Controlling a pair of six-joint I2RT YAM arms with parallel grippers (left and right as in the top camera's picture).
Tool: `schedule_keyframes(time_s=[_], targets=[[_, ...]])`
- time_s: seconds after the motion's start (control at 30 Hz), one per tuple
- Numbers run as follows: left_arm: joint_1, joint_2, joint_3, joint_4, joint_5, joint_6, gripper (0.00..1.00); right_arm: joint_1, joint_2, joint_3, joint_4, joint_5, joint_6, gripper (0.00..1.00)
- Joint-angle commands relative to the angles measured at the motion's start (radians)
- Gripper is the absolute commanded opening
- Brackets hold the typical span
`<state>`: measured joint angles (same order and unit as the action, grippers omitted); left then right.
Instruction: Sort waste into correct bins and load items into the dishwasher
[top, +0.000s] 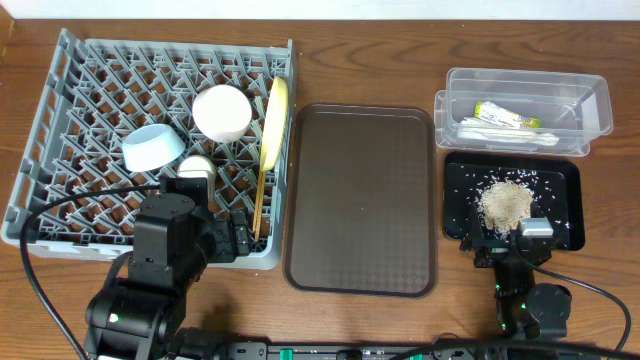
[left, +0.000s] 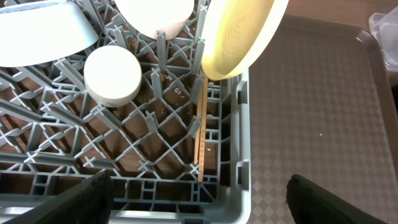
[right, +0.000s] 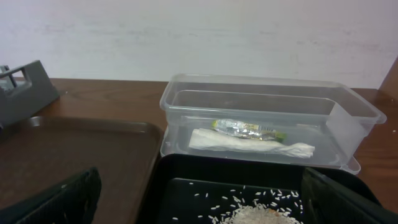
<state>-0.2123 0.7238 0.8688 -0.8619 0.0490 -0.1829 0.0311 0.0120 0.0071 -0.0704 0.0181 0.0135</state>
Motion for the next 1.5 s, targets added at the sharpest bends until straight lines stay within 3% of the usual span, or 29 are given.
schedule_keyframes(time_s=[0.0,0.6,0.83,1.23,1.47], targets=[[-0.001,0.0,-0.004,0.003,-0.009,0.006,0.91,0.009,-0.006,-0.002,-0.004,-0.004,-0.014,0.99],[0.0,-0.001,-0.004,-0.007,-0.014,0.007,0.91,0.009,-0.006,-0.002,-0.004,-0.004,-0.014,0.99],[0.004,-0.081,-0.032,-0.028,-0.017,0.007,0.91,0.009,-0.006,-0.002,-0.004,-0.004,-0.015,0.99],[0.169,-0.568,-0.53,0.394,-0.016,0.007,0.91,0.009,-0.006,-0.002,-0.004,-0.004,-0.015,0.99],[0.182,-0.723,-0.755,0.699,-0.016,0.025,0.91,0.009,-0.006,-0.002,-0.004,-0.004,-0.014,0.99]])
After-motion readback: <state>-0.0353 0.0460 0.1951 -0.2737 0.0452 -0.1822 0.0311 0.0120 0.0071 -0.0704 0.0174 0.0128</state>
